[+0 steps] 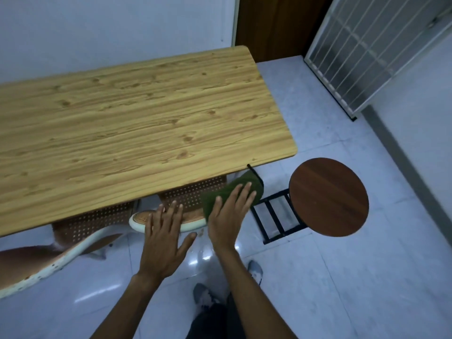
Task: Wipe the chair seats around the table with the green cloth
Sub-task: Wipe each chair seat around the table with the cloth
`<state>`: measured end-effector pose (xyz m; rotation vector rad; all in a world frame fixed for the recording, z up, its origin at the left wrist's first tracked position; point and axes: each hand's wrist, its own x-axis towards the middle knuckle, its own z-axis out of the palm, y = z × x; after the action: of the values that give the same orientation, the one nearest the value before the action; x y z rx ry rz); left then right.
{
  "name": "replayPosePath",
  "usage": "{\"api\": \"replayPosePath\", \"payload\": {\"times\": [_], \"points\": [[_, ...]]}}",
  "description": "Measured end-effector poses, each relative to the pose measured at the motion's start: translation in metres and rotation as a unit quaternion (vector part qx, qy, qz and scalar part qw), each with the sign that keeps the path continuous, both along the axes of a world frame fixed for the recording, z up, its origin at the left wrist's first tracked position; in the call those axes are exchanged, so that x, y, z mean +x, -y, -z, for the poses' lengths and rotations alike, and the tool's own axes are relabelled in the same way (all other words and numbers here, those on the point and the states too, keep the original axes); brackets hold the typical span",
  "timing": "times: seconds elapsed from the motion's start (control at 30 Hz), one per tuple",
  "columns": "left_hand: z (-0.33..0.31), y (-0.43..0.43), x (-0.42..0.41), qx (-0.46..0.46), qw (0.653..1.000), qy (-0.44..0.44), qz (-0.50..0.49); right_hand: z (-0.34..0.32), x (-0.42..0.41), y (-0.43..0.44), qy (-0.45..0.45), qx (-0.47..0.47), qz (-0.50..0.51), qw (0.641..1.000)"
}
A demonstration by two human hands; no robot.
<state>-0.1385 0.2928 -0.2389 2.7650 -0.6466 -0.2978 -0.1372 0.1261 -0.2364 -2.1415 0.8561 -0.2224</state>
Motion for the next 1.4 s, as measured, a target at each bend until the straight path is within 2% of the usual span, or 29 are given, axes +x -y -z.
{"api": "replayPosePath", "payload": {"times": [0.07,0.17,0.27,0.3,0.37,0.43,0.5,0.6,0.73,0.83,0.93,1.2,1.3,1.4], "points": [[-0.001,0.002,0.000,0.003,1.000,0.007,-0.006,0.010,0.015,0.034,0.012,0.059,0.035,0.998],[0.001,0.001,0.001,0.012,1.000,0.016,0.010,0.020,0.039,0.093,-0.039,0.168,0.021,0.985],[0.002,0.001,0.001,0.017,0.999,0.025,0.022,0.010,0.070,0.134,-0.110,0.309,0.021,0.944],[0.001,0.002,0.000,0.017,0.999,0.027,0.019,0.006,0.077,0.141,-0.142,0.318,0.022,0.937],[-0.001,0.004,-0.002,0.020,0.999,0.029,0.007,0.000,0.085,0.146,-0.184,0.312,0.009,0.932],[-0.003,0.006,-0.003,0.024,0.999,0.028,-0.001,-0.001,0.083,0.141,-0.187,0.266,-0.033,0.945],[-0.005,0.006,-0.005,0.029,0.999,0.019,-0.001,0.006,0.065,0.122,-0.171,0.136,-0.070,0.973],[-0.007,0.009,-0.004,0.029,0.999,0.012,-0.009,0.003,0.019,0.061,-0.140,-0.046,-0.089,0.985],[-0.005,0.003,-0.004,0.037,0.999,-0.009,0.013,-0.015,-0.029,-0.020,-0.126,-0.096,-0.118,0.980],[-0.004,0.002,-0.002,0.038,0.999,-0.010,0.023,-0.015,-0.042,-0.050,-0.128,-0.078,-0.150,0.977],[-0.004,0.001,0.000,0.036,0.999,-0.008,0.028,-0.013,-0.037,-0.048,-0.122,-0.071,-0.124,0.982],[-0.002,0.001,0.000,0.044,0.999,0.012,0.019,-0.013,0.029,0.046,-0.139,-0.059,-0.042,0.988],[-0.001,0.003,-0.001,0.039,0.999,0.018,0.009,0.005,0.058,0.099,-0.177,0.015,-0.064,0.982],[0.000,0.005,-0.005,0.025,0.999,0.023,-0.022,0.006,0.088,0.136,-0.271,0.128,-0.101,0.949]]}}
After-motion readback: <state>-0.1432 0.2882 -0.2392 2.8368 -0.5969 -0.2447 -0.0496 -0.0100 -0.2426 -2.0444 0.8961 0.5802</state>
